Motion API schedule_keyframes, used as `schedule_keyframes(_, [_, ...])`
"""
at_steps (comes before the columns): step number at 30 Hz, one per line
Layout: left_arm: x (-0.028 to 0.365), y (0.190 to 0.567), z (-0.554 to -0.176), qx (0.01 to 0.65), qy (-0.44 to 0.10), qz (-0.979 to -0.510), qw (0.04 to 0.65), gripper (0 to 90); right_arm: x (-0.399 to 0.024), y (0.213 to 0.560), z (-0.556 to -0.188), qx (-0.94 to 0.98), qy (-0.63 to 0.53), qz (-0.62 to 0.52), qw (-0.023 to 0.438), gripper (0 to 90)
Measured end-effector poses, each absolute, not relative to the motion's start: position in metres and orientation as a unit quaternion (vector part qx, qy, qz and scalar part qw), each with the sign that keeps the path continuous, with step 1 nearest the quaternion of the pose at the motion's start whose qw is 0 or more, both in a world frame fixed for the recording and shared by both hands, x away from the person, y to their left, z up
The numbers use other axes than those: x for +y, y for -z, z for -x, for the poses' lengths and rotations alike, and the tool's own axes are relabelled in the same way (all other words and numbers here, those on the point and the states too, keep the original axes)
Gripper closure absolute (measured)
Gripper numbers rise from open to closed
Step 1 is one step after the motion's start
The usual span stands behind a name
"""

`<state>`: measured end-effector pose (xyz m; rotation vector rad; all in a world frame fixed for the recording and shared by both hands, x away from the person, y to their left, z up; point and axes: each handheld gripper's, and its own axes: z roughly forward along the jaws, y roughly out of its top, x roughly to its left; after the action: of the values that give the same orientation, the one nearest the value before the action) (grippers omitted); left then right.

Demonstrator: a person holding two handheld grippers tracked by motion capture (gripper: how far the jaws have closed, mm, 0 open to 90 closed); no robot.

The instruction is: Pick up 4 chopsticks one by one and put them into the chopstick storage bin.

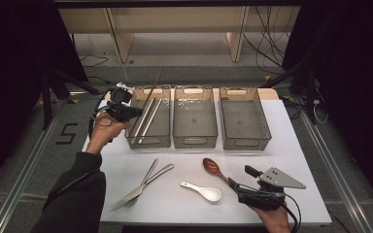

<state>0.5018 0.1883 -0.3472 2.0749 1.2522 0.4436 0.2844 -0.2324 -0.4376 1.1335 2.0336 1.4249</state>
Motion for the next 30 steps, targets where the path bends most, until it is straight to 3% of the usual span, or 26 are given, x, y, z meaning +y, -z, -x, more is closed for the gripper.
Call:
schedule_keyframes(9, [0.194, 0.358, -0.523, 0.497, -0.188, -0.778, 0.334, 85.0, -0.233, 0.438, -0.285, 0.729, -0.512, -0.406, 0.204, 26.7])
schedule_keyframes(30, [0.196, 0.390, -0.531, 0.513, -0.186, -0.774, 0.323, 84.8, -0.233, 0.438, -0.285, 0.729, -0.512, -0.406, 0.203, 26.7])
